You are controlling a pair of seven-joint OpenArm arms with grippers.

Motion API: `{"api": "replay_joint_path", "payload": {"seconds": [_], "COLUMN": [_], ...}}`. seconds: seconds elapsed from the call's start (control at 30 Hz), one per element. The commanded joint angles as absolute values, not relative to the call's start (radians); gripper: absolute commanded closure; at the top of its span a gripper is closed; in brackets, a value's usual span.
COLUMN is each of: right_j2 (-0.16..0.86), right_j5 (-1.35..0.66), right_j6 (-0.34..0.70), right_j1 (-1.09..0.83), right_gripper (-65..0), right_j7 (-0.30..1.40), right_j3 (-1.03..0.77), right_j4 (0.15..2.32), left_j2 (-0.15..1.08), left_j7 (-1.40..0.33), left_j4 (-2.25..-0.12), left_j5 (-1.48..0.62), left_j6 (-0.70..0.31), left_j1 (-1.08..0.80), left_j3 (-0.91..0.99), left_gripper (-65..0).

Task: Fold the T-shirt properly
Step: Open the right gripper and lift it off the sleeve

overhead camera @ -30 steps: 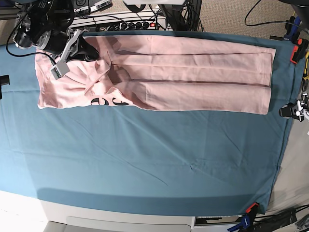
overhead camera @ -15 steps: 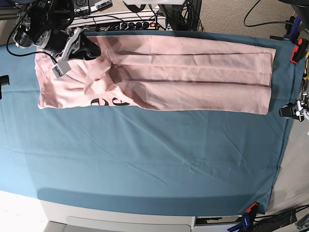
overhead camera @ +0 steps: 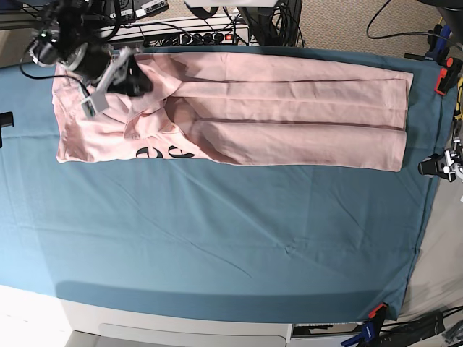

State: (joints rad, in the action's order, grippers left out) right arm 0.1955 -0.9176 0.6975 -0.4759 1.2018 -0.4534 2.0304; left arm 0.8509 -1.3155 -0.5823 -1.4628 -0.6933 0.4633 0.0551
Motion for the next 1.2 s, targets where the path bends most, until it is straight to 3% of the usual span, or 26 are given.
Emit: {"api": "replay_joint_path", "payload": {"seconds": [0.0,0.07,0.2,0.33,0.53,0.7,1.17], "right_j2": [0.185,0.147,0.105,0.091,0.092,0.092,0.091], "right_j5": [-0.897,-0.822,-0.785,-0.736,-0.538,-0.522,-0.523], "right_j6": [0.698,0.698,0.697,0.694,0.540,0.492,0.435], "right_j1": [-0.467,-0.447,-0.411,-0.384,-0.363,-0.363,-0.299], "right_gripper": [-16.5,-13.4,0.0,0.0,0.0,0.0,0.0], "right_j7": [1.159,1.121,1.117,1.102,1.007,0.975,0.975], "right_j3": [-0.461,-0.461,-0.461,-0.488,-0.652,-0.789,-0.677], "right_j4": [2.048,2.048,2.048,2.048,2.048,2.048,1.870], "left_j2": [0.881,0.881,0.881,0.881,0.881,0.881,0.881], "left_j7": [-1.308,-1.308,-1.308,-1.308,-1.308,-1.308,-1.307], "left_j4": [-0.594,-0.594,-0.594,-0.594,-0.594,-0.594,-0.594], "left_j5": [-1.484,-1.484,-1.484,-1.484,-1.484,-1.484,-1.484], "left_j6": [-0.698,-0.698,-0.698,-0.698,-0.698,-0.698,-0.698], "left_j1": [0.488,0.488,0.488,0.487,0.487,0.487,0.487], "left_j3": [0.061,0.061,0.061,0.061,0.061,0.061,0.061], "left_gripper": [-23.4,-23.4,-23.4,-23.4,-23.4,-23.4,-23.4]}}
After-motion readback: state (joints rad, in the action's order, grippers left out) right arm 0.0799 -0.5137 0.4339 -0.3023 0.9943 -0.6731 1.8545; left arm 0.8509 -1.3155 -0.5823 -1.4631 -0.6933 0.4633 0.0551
